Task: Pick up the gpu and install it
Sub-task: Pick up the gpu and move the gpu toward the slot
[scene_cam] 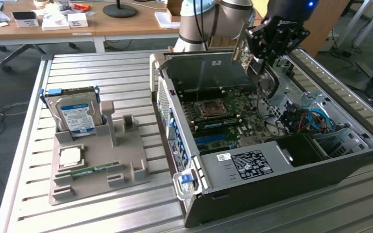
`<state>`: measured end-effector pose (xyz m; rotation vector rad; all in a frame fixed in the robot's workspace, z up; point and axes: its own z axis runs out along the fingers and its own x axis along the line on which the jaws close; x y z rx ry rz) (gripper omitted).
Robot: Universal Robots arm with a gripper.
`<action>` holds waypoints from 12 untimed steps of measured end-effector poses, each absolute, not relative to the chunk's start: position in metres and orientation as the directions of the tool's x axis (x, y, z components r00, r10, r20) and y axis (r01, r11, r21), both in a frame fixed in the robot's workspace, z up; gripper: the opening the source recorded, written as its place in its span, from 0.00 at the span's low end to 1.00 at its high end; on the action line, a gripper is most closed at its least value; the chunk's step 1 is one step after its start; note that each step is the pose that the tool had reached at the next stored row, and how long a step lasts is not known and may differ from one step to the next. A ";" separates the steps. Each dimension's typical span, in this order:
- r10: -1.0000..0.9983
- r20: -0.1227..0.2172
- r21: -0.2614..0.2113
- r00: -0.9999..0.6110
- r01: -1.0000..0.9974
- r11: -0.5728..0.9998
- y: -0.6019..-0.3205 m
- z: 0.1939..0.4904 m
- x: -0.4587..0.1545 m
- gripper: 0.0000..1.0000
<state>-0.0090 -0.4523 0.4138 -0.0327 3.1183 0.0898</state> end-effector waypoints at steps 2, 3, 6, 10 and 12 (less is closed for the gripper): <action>-0.020 -0.022 0.057 -1.000 -0.022 0.998 -0.452 0.414 -0.001 0.27; -0.020 -0.022 0.057 -1.000 -0.022 0.998 -0.452 0.414 0.003 0.27; -0.020 -0.022 0.057 -1.000 -0.022 0.998 -0.452 0.414 0.014 0.27; -0.020 -0.022 0.057 -1.000 -0.022 0.998 -0.452 0.413 0.028 0.27; -0.020 -0.022 0.057 -1.000 -0.022 0.998 -0.452 0.413 0.034 0.27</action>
